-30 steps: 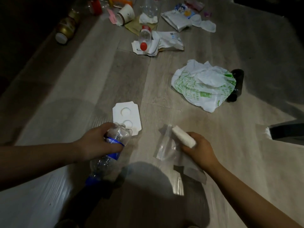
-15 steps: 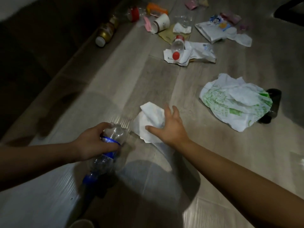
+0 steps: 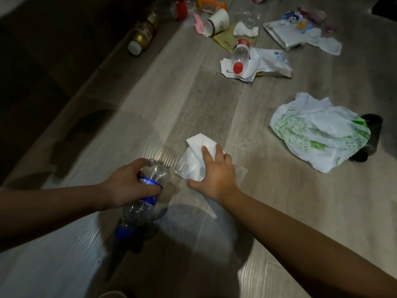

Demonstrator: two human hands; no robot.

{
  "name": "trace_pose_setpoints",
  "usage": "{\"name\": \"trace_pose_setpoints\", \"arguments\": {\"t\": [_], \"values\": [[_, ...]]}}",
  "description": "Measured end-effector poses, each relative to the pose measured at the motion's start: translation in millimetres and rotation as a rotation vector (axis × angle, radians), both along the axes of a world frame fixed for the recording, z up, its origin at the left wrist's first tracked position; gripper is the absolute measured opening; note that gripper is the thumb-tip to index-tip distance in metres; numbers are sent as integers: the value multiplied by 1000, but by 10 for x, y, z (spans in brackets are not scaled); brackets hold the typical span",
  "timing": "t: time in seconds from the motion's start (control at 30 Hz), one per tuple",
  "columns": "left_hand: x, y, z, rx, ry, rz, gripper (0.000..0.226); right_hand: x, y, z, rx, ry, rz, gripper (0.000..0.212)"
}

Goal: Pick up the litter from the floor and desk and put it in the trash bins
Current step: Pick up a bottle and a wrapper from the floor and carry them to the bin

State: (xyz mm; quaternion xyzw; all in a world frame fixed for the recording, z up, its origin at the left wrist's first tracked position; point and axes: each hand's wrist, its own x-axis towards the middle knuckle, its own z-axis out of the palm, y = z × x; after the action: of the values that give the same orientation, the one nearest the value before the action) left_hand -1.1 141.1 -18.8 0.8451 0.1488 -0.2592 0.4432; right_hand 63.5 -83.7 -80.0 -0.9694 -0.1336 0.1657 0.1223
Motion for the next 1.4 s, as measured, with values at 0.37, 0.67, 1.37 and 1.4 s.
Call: {"name": "trace_pose_setpoints", "arguments": {"t": [0.37,0.67,1.37,1.4], "values": [[30,-87,-13,-89,17,35,61,-1,-370,346,407,127,-177,78],[760,-513,522,-252,-78,303,53,327,-881,1187,477,55,-249,40],[1051,-1671,5902,-269,-217,330,45,273,-1482,6381,643,-188,-749,84],[981,-1765,6177,-279,-227,323,37,189,-1549,6667,639,-194,-769,86]]}}
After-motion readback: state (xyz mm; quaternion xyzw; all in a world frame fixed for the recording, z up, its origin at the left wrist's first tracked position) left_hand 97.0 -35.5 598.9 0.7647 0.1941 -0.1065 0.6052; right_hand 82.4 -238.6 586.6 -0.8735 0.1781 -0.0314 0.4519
